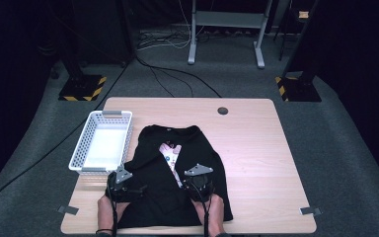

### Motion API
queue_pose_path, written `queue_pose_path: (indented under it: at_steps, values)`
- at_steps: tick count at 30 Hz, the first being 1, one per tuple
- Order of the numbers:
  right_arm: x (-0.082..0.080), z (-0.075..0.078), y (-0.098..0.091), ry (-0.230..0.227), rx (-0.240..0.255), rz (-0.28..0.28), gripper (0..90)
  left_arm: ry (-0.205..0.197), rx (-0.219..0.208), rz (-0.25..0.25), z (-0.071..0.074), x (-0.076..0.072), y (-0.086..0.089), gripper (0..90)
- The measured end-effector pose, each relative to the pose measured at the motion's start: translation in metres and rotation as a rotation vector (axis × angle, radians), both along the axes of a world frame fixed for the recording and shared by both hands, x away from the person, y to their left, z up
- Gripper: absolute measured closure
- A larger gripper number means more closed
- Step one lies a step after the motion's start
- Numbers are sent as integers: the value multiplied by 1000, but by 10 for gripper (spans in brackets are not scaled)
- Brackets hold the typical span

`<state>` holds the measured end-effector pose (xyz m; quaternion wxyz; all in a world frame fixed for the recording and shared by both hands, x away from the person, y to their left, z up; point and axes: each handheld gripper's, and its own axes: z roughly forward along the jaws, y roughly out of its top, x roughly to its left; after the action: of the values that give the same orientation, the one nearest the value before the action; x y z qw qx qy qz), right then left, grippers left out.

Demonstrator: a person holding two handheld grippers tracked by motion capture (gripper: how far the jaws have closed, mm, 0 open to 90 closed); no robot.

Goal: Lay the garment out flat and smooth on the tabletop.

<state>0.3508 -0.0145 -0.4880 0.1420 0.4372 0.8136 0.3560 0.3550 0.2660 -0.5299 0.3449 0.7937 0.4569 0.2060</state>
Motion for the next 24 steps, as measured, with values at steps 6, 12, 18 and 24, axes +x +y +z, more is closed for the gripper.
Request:
queue_pose_path:
  at_steps: [6, 12, 18, 24]
  values:
    - [2, 5, -15, -11, 5, -24, 816, 3, -7, -4, 0, 0, 0, 110]
    - [6, 8, -28, -24, -11, -40, 817, 5, -8, -4, 0, 1, 1, 109]
    - [9, 9, -46, -26, -15, -74, 819, 0, -5, 2, 0, -1, 0, 109]
    - [12, 11, -60, -40, -24, -88, 820, -6, 1, 3, 0, -1, -1, 110]
